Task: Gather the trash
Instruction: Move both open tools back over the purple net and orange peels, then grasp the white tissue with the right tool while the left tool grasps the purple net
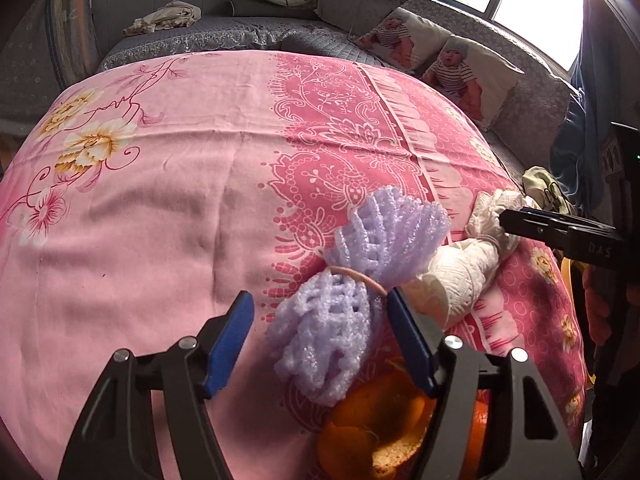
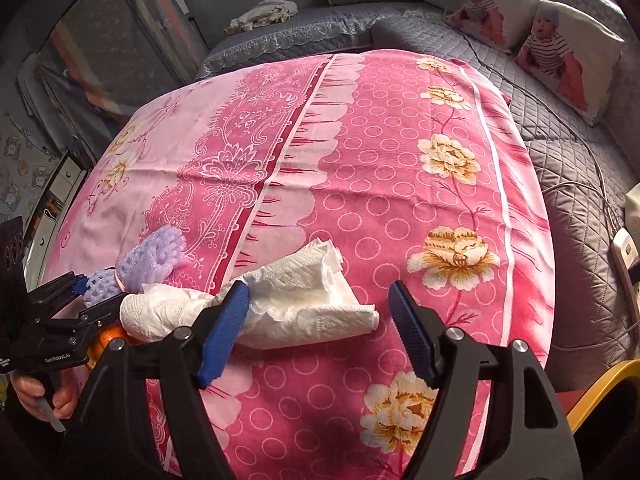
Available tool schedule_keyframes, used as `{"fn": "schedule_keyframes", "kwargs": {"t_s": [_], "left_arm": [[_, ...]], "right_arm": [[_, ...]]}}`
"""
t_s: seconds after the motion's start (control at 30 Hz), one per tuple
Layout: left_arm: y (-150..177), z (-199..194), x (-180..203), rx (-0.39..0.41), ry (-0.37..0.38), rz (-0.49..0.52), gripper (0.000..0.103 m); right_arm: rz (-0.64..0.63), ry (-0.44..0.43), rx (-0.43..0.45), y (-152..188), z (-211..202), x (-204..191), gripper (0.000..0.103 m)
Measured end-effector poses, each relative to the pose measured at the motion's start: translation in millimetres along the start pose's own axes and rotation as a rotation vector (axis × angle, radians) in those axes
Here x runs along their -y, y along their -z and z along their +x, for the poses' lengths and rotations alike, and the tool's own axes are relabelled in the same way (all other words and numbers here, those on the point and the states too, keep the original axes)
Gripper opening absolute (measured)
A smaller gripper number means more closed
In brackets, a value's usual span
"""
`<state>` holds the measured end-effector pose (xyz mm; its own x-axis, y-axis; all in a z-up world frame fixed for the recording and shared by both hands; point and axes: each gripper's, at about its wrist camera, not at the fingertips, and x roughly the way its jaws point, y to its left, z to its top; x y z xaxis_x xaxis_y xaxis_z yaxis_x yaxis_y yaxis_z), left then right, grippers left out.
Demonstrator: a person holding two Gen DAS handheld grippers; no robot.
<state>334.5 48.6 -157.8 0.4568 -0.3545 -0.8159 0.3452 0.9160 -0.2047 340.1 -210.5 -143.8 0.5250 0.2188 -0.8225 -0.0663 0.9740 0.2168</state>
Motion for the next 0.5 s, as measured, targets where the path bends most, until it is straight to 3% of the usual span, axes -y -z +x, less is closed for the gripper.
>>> {"fn": "schedule_keyframes", "kwargs": {"t_s": [0.07, 0.17, 0.5], "left_arm": [[-2, 1, -1, 0.001, -0.005, 0.002, 0.058], [-5, 4, -5, 0.000, -0.009, -0.004, 0.049], [-9, 4, -4, 0.002, -0.028, -0.009, 0.034]], "right_arm": [[0.001, -0.002, -0.002, -2, 4, -1, 0.068], [-0.002, -0.013, -0.008, -2, 8, -2, 0.058], [-0.046, -0.014, 0.000, 0, 9, -12, 0.032]]}}
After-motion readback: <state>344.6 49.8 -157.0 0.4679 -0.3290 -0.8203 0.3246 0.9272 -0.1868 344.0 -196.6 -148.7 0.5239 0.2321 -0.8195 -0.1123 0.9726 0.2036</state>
